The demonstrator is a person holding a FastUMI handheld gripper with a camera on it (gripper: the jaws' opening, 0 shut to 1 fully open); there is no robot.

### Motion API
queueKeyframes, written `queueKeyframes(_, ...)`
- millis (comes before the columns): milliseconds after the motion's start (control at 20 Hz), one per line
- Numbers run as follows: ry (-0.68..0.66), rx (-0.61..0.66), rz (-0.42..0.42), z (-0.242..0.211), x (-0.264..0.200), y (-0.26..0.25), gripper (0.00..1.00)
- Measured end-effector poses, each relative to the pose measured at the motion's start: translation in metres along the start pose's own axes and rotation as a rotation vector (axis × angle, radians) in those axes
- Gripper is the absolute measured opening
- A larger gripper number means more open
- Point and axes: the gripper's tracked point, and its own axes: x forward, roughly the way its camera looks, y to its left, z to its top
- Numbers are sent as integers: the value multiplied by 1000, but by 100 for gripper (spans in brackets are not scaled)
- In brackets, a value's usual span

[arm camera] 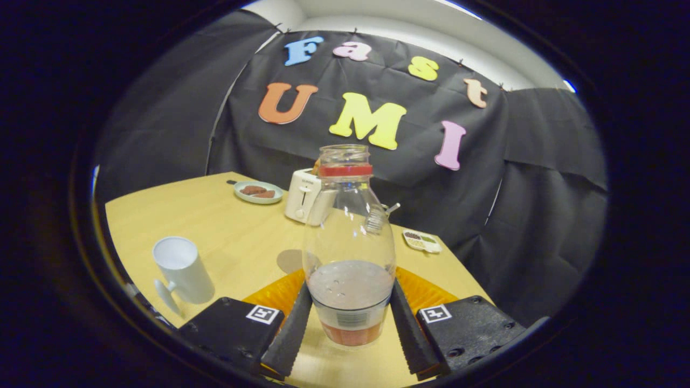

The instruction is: Take the bottle from table, then pour the juice into the cup, finally place the bottle on the coaster

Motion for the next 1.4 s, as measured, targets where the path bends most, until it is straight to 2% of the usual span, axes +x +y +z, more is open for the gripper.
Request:
queueKeyframes(250, 6, -168, -5, 5, -13, 12, 80)
queueKeyframes(750, 48, -373, -87, 5, -13, 20, 80)
queueKeyframes(1050, 63, -503, -92, -5, -9, 40, 80)
queueKeyframes(1400, 20, -700, -143, 7, -9, 53, 80)
